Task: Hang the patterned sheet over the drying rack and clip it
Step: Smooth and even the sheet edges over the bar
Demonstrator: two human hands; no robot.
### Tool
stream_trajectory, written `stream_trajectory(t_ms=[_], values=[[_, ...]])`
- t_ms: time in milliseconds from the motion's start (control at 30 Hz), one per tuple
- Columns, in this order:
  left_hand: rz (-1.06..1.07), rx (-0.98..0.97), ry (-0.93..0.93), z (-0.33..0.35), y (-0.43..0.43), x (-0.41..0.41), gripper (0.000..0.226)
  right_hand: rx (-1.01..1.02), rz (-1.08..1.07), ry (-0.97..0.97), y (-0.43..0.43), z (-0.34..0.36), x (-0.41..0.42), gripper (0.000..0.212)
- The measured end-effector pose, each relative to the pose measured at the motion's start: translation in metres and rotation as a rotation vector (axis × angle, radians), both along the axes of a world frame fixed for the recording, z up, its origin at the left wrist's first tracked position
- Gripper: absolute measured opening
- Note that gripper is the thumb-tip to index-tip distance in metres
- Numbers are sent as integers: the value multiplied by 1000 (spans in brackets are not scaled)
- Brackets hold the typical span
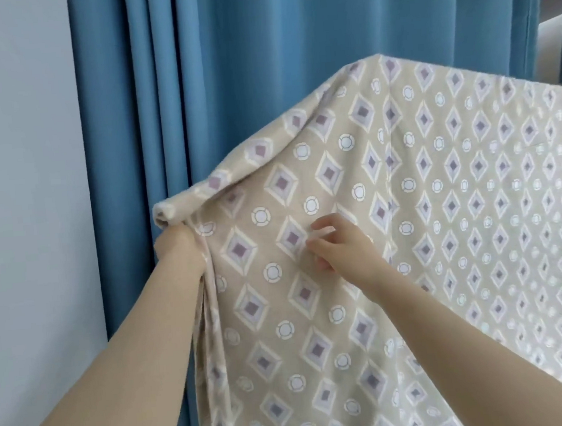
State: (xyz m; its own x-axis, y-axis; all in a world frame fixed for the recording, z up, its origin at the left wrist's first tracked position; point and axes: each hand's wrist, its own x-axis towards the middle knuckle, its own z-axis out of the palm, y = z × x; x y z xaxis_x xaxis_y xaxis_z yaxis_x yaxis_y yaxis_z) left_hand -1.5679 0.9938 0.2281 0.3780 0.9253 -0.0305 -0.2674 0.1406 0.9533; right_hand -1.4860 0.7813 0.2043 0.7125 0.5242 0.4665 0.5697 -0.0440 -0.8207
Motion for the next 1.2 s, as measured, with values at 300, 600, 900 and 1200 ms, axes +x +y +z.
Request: stream_trajectory(t_ms=[300,600,900,1200], values=[[-616,-49,32,-13,-18,39,20,6,-59,14,8,9,27,17],[-967,291,615,-50,-22,62,22,21,-117,-32,1,20,40,15],[-817,493,567,-43,-30,82,18,27,-128,-1,-14,13,38,15],[-1030,755,438,-47,-59,55,39,104,-178,44,-28,-2,35,15]])
